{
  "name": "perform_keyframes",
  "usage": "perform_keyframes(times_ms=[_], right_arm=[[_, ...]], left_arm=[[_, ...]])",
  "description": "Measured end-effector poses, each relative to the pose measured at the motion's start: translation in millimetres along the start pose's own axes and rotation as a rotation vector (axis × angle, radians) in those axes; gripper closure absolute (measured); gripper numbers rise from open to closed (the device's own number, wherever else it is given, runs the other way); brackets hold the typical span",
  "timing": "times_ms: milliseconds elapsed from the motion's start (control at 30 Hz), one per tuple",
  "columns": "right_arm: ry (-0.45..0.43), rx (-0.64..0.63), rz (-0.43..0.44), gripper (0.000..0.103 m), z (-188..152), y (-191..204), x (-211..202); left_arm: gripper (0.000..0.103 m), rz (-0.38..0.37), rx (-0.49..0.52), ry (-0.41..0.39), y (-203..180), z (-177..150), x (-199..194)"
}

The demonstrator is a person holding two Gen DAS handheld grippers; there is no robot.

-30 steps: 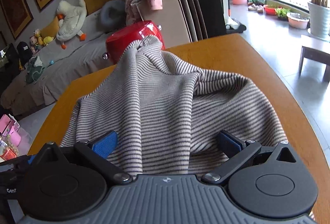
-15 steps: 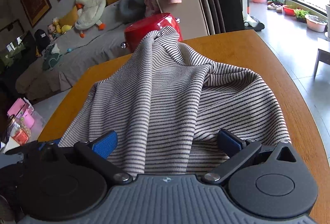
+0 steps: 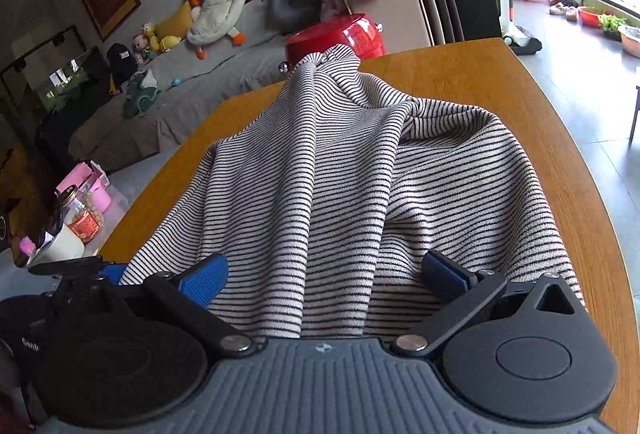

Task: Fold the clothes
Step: 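Lower both tools onto the sweater's folded edge and close on it, then lift the sweater with both tools and unfold it flat onto the table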

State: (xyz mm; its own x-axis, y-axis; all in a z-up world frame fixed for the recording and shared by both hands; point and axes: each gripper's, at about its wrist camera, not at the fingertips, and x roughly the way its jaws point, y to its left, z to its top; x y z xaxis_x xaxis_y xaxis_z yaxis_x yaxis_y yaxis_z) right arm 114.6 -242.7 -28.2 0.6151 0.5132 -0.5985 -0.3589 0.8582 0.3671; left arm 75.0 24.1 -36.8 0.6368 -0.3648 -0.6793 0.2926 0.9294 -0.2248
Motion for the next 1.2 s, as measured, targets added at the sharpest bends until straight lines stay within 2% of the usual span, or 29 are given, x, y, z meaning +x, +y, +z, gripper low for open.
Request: perform_keyframes(times_ms=[267, 433, 500, 600, 667, 733, 767, 800, 1000, 1200], right_arm=[[0.000, -0.077, -0.084, 0.000, -10, 17, -17], [-0.115, -0.098, -0.154, 0.001, 4, 28, -28], [-0.160, -0.122, -0.164, 0.010, 14, 33, -30], [-0.185, -0.190, -0.156, 0.013, 29, 41, -27], [-0.166, -0.222, -0.150, 0.017, 34, 44, -15], [-0.128, -0.200, -0.136, 0.026, 36, 41, 1], [-0.105, -0.166, -0.120, 0.037, 37, 36, 9], [-0.081, -0.131, -0.104, 0.043, 38, 30, 18], [-0.064, -0.075, -0.053, 0.044, 22, 20, 28], [-0.033, -0.191, -0.059, 0.044, 0, 46, 11]], left_arm=[[0.000, 0.108, -0.092, -0.079, 26, 0, -28], [0.000, 0.091, -0.062, -0.134, 17, 12, -26], [0.000, 0.083, -0.047, -0.156, 13, 18, -24], [0.000, 0.070, -0.013, -0.164, 7, 25, -12], [0.000, 0.067, 0.000, -0.141, 5, 27, 3], [0.000, 0.056, -0.003, -0.113, 6, 27, 15], [0.000, 0.053, -0.008, -0.099, 7, 25, 21], [0.000, 0.050, -0.012, -0.085, 8, 23, 26], [0.000, 0.075, 0.025, -0.066, 4, 13, 25], [0.000, 0.062, 0.052, -0.054, 0, -6, 6]])
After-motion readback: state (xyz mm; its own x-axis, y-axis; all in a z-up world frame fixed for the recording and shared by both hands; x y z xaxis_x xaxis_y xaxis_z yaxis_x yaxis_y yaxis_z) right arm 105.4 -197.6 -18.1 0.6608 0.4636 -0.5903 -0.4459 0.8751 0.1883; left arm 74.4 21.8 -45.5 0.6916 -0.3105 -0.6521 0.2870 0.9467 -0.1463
